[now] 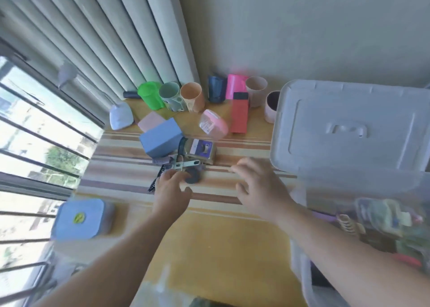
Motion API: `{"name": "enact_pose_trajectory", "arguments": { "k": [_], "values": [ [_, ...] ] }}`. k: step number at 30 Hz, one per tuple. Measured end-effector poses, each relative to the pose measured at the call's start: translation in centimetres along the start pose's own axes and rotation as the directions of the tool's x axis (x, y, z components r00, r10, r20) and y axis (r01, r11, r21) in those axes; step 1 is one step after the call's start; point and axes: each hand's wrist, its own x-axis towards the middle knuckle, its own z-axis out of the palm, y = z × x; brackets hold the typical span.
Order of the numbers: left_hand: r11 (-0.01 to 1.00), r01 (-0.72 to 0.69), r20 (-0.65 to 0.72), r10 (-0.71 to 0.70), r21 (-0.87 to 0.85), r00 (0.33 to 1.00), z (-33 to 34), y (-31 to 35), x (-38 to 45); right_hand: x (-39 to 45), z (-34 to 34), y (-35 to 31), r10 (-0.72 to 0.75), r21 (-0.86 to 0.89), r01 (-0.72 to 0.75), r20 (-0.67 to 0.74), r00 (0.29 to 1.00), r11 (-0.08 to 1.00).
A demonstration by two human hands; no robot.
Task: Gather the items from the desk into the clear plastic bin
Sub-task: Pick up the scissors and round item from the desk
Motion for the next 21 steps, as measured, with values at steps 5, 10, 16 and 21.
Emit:
{"name": "enact_pose_trajectory", "arguments": {
  "k": [5, 10, 16, 21],
  "values": [
    [0.987, 0.161, 0.047, -0.162, 0.019, 0.986, -1.8, -8.4, 5.1, 6.8, 8.6, -3.7, 0.106, -0.050, -0.095, 0.319, 0.942, 0.994],
    [0.995, 0.043, 0.229, -0.064, 0.095, 0.971, -1.5, -12.2, 8.9, 12.6, 14.6, -6.7, 0.153, -0.152, -0.090, 0.480, 0.864, 0.984],
    [0.973, -0.158, 0.269, 0.109, 0.170, 0.957, 0.6, -14.6, 9.2, 17.0, 20.3, -9.1, 0.215, -0.188, -0.134, 0.527, 0.822, 0.973],
    [0.993, -0.119, 0.294, 0.122, -0.027, 0.948, 0.0, -15.4, 7.1, 18.1, 22.7, -9.3, 0.327, -0.264, -0.218, 0.500, 0.802, 0.939]
  ]
}}
